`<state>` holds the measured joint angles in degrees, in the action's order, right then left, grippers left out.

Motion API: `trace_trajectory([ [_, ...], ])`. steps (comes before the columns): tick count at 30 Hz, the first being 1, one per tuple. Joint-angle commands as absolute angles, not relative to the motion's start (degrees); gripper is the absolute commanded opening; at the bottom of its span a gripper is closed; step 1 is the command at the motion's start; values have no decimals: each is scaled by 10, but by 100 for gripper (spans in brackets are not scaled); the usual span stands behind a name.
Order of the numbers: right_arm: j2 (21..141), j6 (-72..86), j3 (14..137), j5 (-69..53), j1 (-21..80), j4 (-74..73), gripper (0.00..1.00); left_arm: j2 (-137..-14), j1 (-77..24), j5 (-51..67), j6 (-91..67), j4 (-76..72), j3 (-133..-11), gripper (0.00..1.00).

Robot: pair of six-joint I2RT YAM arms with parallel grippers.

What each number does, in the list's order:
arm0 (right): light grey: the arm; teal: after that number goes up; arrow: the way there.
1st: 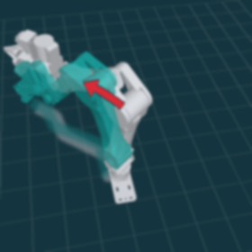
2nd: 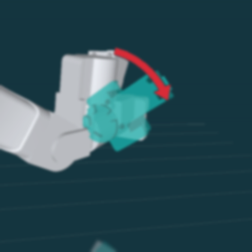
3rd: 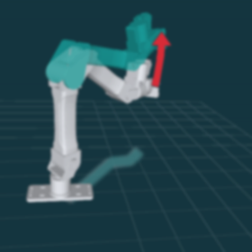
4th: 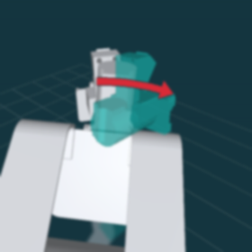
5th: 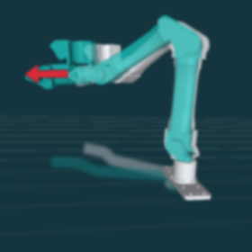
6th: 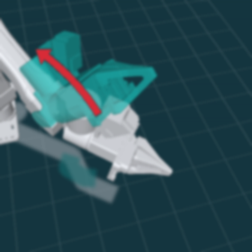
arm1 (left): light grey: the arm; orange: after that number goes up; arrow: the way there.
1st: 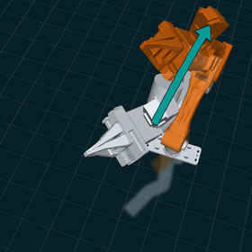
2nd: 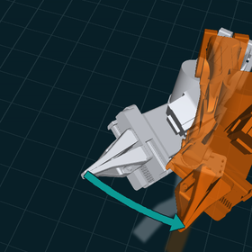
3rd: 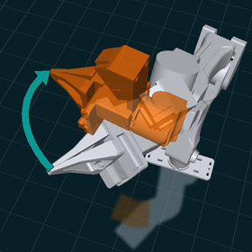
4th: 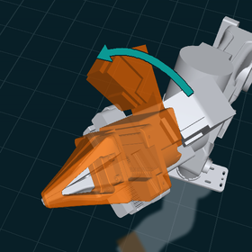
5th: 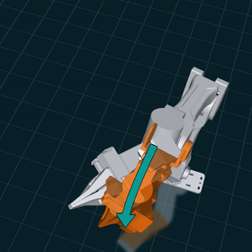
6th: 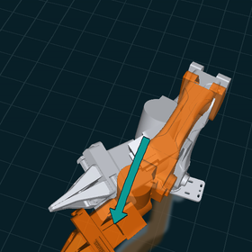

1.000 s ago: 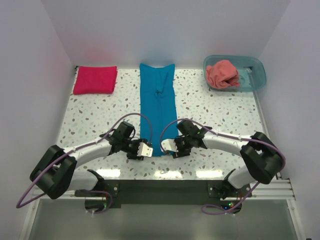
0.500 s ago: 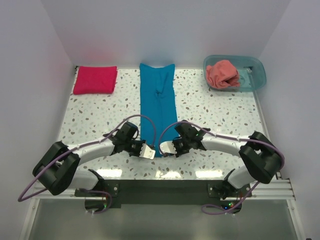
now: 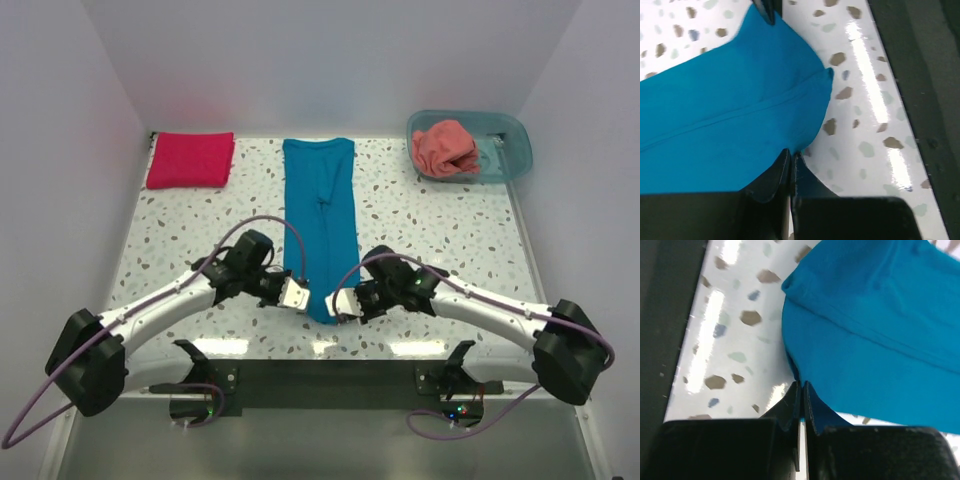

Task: Fold and stack the t-shirts

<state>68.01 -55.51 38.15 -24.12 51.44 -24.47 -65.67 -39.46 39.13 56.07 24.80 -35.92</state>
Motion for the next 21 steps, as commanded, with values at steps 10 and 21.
trace_trajectory([
  [10, 844, -641, 554, -312, 357, -243, 0, -840, -252, 453, 642, 294, -557, 0],
  [21, 986, -709, 705, -330, 287, -255, 0, -1000, -182, 458, 689, 284, -709, 0],
])
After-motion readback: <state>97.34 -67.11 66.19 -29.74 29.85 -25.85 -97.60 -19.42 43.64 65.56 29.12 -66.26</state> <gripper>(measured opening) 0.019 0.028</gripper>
